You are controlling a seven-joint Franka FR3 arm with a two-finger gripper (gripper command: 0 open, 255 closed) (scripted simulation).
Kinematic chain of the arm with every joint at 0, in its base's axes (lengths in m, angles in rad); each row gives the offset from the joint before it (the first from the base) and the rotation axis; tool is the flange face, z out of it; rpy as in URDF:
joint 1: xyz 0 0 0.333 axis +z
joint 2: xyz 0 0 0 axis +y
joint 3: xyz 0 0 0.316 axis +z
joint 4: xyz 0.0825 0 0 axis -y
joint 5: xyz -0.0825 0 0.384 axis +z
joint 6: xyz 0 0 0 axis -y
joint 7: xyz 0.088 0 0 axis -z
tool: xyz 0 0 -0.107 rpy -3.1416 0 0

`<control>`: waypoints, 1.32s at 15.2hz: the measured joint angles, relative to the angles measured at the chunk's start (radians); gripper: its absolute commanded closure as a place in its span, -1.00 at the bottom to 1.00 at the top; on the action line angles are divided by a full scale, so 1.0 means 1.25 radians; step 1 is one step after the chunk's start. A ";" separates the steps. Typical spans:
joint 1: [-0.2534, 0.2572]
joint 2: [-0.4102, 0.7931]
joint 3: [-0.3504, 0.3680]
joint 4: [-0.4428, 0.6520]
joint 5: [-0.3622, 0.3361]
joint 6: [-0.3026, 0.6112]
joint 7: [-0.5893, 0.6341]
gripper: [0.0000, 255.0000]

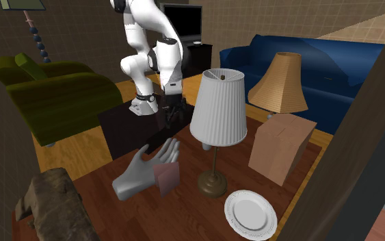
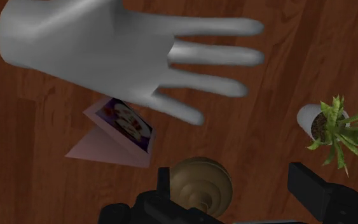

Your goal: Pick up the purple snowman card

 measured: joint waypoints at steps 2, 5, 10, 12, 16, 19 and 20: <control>-0.010 0.061 -0.008 0.031 0.045 0.023 -0.041 -1.00; -0.032 0.159 -0.005 0.085 0.120 0.051 -0.103 -1.00; -0.095 0.316 0.025 0.186 0.228 0.080 -0.189 -1.00; -0.120 0.376 0.041 0.235 0.258 0.082 -0.210 -1.00; -0.146 0.428 0.061 0.269 0.291 0.121 -0.238 -1.00; -0.154 0.456 0.076 0.273 0.303 0.211 -0.243 -1.00; -0.157 0.470 0.083 0.275 0.304 0.187 -0.243 -1.00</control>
